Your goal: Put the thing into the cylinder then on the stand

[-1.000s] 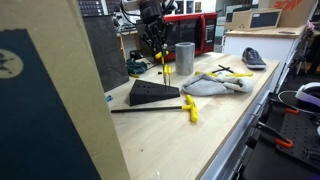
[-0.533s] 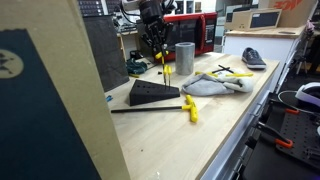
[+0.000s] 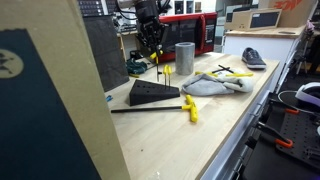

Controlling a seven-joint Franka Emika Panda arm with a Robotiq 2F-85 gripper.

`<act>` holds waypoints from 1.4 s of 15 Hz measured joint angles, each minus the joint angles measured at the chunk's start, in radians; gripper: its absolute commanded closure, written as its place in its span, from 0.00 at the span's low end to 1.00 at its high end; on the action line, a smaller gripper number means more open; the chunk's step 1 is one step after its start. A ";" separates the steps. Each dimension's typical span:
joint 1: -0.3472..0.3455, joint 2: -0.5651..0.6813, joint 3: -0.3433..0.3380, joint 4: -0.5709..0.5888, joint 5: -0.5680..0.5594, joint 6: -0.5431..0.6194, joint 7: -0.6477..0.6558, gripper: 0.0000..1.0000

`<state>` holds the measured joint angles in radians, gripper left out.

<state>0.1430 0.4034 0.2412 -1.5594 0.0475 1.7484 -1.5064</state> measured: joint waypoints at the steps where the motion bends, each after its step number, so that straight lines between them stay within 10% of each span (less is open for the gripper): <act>1: 0.003 0.000 0.001 0.000 0.000 0.014 0.001 0.96; 21: 0.021 0.012 0.007 -0.034 0.004 0.045 0.002 0.96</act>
<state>0.1640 0.4158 0.2481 -1.5929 0.0512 1.7936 -1.5047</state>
